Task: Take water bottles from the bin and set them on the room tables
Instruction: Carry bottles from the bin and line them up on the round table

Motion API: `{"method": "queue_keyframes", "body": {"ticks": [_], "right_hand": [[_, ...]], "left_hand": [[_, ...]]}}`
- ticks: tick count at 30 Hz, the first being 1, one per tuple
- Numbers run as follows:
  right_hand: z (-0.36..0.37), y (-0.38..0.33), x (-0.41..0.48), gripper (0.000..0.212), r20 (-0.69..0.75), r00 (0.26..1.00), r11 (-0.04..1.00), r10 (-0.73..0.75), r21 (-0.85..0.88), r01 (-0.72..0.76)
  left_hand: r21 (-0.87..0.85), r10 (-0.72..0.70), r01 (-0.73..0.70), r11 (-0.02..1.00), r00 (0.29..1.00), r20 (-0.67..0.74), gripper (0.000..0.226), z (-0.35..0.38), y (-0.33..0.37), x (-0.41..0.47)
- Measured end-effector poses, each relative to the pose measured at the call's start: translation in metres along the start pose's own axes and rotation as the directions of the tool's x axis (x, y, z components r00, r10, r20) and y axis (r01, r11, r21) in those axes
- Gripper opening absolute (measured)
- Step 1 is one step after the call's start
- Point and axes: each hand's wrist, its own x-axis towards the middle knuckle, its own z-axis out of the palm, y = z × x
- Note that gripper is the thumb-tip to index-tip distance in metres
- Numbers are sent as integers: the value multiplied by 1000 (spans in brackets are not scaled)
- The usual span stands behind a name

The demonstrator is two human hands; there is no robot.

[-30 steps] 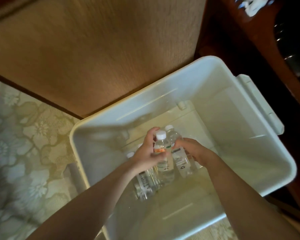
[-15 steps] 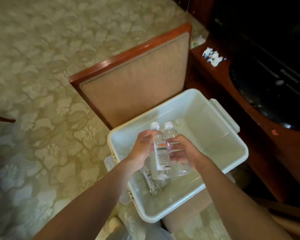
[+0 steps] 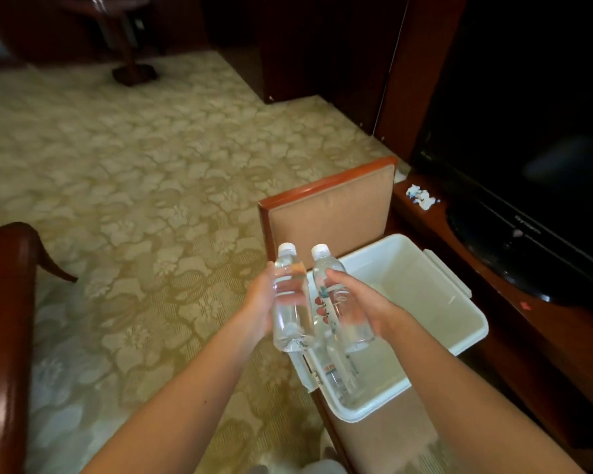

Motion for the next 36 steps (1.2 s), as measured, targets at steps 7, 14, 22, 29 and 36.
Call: {"method": "queue_keyframes", "body": {"ticks": [7,14,22,29,36], "right_hand": [[88,-15,-1,43,50,996,996,-77,-30,78],[188,-22,19,53,125,983,979,-134,-136,150],[289,-36,31,47,292,948,982,-128,-95,162],[341,-50,63,59,396,916,997,-62,-13,73],[383,-83,120,59,472,880,998,-60,8,64]], "left_hand": [[-143,202,-190,971,977,72,45,-85,31,-55],[-179,240,-250,952,968,-78,42,-180,57,-103],[-241,339,-369,898,928,-157,31,-264,84,-134],[-346,296,-332,877,943,-154,57,-324,104,-125],[-453,313,-326,830,944,-106,41,-364,147,-93]]}}
